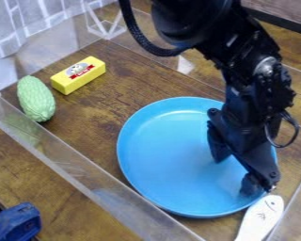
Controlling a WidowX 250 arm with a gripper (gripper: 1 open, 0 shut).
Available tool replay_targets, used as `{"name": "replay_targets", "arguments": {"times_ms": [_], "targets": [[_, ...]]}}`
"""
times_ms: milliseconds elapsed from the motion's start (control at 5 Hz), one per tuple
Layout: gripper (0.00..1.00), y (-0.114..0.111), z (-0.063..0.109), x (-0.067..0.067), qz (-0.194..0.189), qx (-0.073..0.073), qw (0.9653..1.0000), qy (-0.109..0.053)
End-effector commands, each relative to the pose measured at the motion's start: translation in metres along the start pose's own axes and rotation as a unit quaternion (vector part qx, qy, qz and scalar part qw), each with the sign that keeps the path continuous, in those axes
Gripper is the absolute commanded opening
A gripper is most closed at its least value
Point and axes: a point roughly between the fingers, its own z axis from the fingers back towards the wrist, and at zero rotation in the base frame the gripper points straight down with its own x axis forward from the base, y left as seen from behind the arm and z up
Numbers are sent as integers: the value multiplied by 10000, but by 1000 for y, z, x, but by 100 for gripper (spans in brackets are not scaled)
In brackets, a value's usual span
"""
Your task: Put the white object in the blue tray
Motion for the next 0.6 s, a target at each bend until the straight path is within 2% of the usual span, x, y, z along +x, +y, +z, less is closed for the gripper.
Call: {"name": "replay_targets", "arguments": {"times_ms": [0, 200, 400], "targets": [[100, -6, -15, -11, 142, 23, 9995, 282], [100, -8, -16, -10, 237, 77, 9992, 306], [100, -12, -14, -17, 236, 113, 9991, 326]]}}
